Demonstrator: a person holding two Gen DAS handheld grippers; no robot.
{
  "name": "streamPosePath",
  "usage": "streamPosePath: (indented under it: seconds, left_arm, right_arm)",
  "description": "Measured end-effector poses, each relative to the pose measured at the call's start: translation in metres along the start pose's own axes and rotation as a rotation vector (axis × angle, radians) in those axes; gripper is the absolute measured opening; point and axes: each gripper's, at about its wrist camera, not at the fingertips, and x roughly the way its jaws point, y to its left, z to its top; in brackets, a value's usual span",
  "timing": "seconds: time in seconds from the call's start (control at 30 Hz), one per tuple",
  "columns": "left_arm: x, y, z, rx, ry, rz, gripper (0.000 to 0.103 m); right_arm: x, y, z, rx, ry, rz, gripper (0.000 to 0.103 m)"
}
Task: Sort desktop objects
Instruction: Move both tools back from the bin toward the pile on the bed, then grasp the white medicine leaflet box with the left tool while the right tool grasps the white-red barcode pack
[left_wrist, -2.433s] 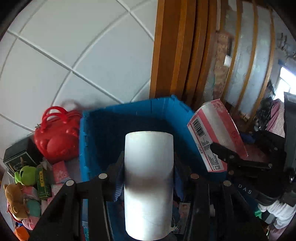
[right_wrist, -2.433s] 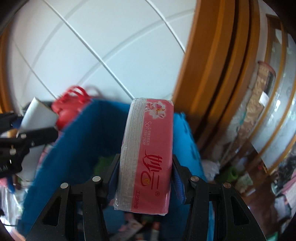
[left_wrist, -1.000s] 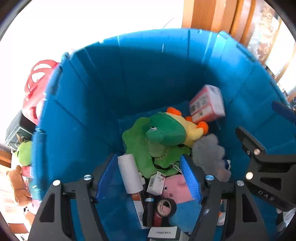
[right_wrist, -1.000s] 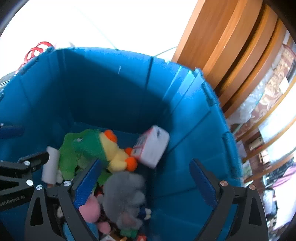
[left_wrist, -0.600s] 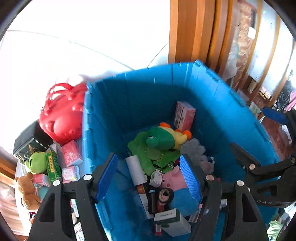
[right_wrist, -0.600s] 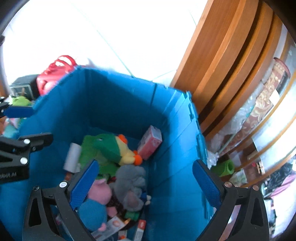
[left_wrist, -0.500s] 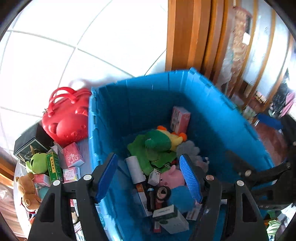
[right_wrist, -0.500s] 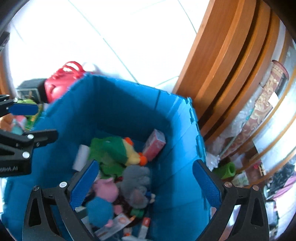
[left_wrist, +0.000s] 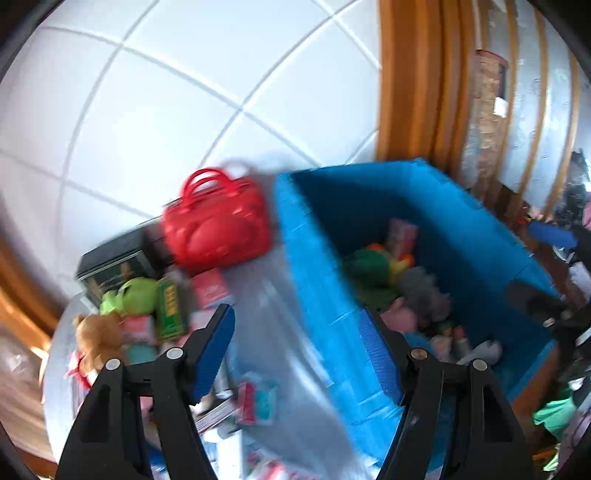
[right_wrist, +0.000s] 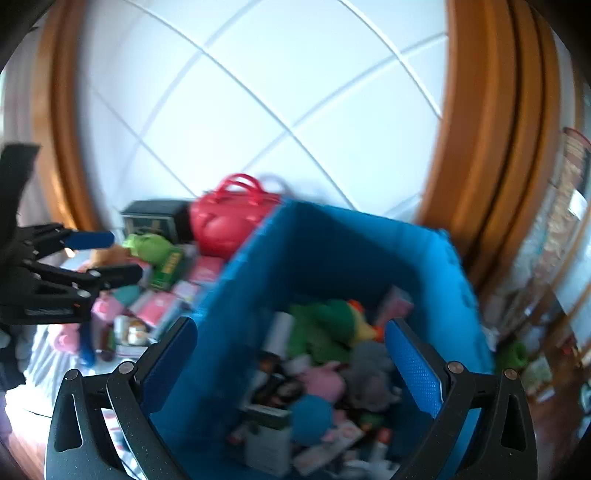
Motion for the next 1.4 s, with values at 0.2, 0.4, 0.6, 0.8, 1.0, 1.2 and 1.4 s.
streamPosePath:
  seconds: [0.2,0.4,0.6,0.8,1.0,1.2,1.4]
  left_arm:
    - [-0.007,0.072,-0.068,-0.079,0.019,0.067,0.069]
    - [-0.006,0.15,-0.146,-0.207,0.055,0.164,0.069]
    - [-0.001,0.205,-0.211,-0.286,0.09,0.29,0.069]
    - [0.015,0.239,-0.271,-0.415,0.167,0.295,0.069]
    - [0.026,0.238,-0.305,-0.406,0.197,0.261,0.069]
    - [0.047,0.203,-0.321,-0.27,0.237,0.099,0.069]
    - [0.07,0.158,-0.325,-0.11,0.284,-0.094,0.069]
  right_arm:
    - [0.005,0.069,-0.01,-0.047,-0.07,0.076,0.103]
    - [0.014,0.124,-0.024,-0.042,-0.097,0.139,0.103]
    - [0.021,0.172,-0.039,-0.046,-0.089,0.193,0.103]
    - [0.042,0.21,-0.053,-0.045,-0.041,0.242,0.103]
    - [0.078,0.235,-0.082,-0.005,0.076,0.29,0.103]
    - [0.12,0.248,-0.137,0.033,0.251,0.264,0.103]
    - [0.136,0.24,-0.198,0.129,0.395,0.194,0.103]
